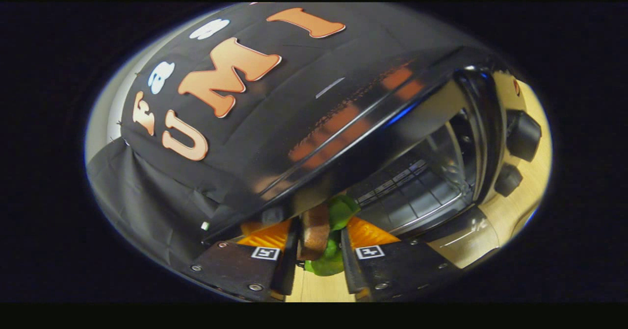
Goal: Open the toaster oven, put the food inside, and close the toaster oven door.
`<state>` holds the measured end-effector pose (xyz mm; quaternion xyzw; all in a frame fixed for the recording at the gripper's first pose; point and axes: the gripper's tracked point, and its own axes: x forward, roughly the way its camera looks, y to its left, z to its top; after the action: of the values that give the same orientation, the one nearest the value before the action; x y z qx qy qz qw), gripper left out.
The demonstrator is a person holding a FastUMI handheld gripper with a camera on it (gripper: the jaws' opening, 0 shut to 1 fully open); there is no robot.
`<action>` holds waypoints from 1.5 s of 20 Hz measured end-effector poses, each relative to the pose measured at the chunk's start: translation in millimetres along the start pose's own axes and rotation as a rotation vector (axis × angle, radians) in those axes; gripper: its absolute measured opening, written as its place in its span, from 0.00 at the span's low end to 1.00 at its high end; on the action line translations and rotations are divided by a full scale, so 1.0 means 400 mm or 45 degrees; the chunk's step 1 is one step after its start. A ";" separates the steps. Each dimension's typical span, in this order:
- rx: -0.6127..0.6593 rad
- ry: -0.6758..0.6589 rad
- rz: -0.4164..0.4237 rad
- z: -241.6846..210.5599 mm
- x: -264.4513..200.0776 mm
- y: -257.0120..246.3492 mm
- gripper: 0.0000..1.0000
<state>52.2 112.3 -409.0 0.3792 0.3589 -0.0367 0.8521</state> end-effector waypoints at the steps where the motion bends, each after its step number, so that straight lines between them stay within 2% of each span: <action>1: 0.011 0.016 -0.027 -0.006 -0.008 -0.012 0.46; 2: 0.032 0.019 -0.028 0.002 -0.013 -0.009 0.56; 3: 0.030 0.023 -0.047 0.007 -0.021 -0.013 0.58; 7: -0.089 0.042 -0.099 0.009 -0.085 -0.036 0.81; 9: -0.150 0.066 -0.092 0.005 -0.122 -0.041 0.88; 13: -0.211 0.072 -0.059 0.009 -0.191 -0.027 0.88; 19: -0.351 0.192 -0.009 -0.050 -0.318 -0.022 0.88; 27: -0.585 0.439 0.141 -0.209 -0.502 0.012 0.88; 30: -0.716 0.523 0.129 -0.275 -0.532 -0.007 0.88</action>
<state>-170.5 139.6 -324.6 0.1464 0.4996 0.1830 0.8339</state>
